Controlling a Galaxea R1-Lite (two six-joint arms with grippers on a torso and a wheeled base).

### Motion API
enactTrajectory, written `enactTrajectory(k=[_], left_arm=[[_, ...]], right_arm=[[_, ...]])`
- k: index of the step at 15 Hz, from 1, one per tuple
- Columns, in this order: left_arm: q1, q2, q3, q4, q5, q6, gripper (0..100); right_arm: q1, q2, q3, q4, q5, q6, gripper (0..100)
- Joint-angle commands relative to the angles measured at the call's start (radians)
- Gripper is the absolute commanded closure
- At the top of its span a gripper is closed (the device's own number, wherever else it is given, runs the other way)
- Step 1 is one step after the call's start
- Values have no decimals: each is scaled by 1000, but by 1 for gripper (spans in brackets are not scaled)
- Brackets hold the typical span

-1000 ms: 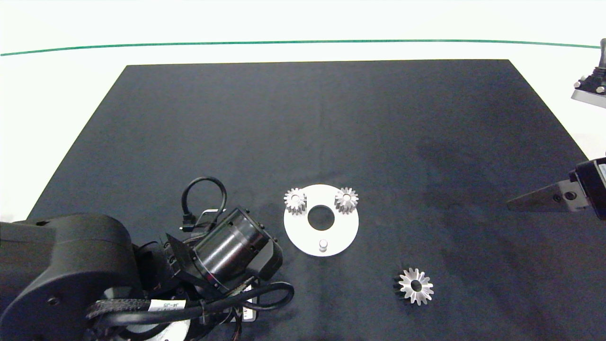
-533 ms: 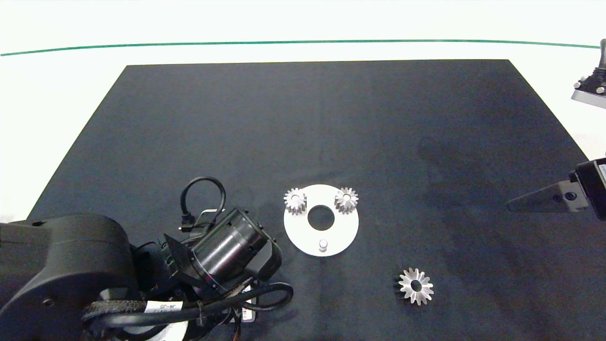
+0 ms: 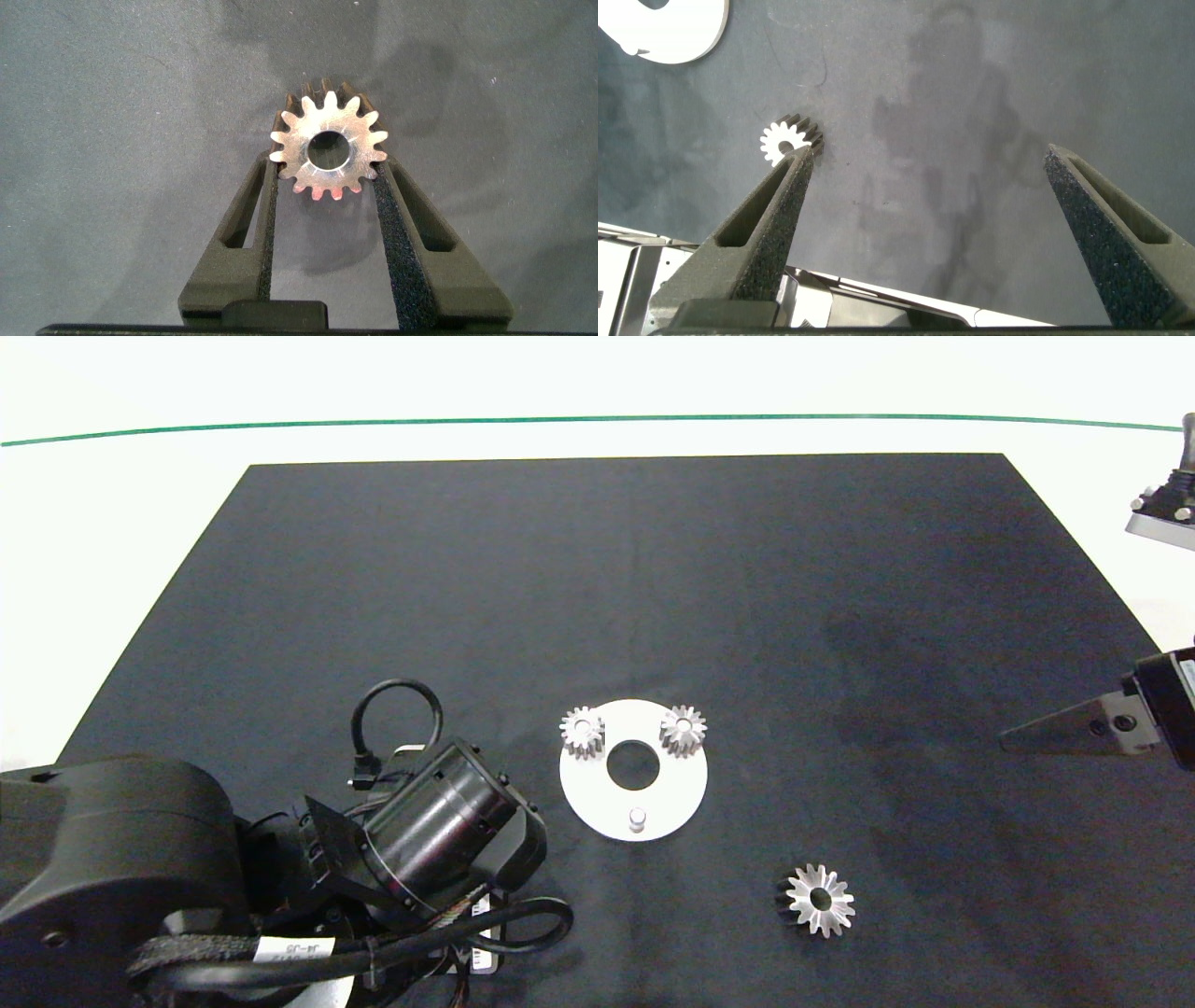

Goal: Remove an incorrectly installed larger gear and replace it with the correct smaller gear

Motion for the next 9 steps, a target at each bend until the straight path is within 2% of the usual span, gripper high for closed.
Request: enactTrajectory(k=[1,4,7,8,9], left_arm=[[0,-11,-1,1,3,-2,100],[1,-26,-1,5,3,8,100],[-5,-55,-21,34,3,57,100],[-14,-54,-55,44,3,63,100],[-14,-48,-96,75,3,84,100]], right_arm=[[0,1,0,5,-1,0,0],[0,3,0,5,-1,0,0],[0,1,0,5,-1,0,0],[0,1,0,5,-1,0,0],[0,1,0,5,-1,0,0]])
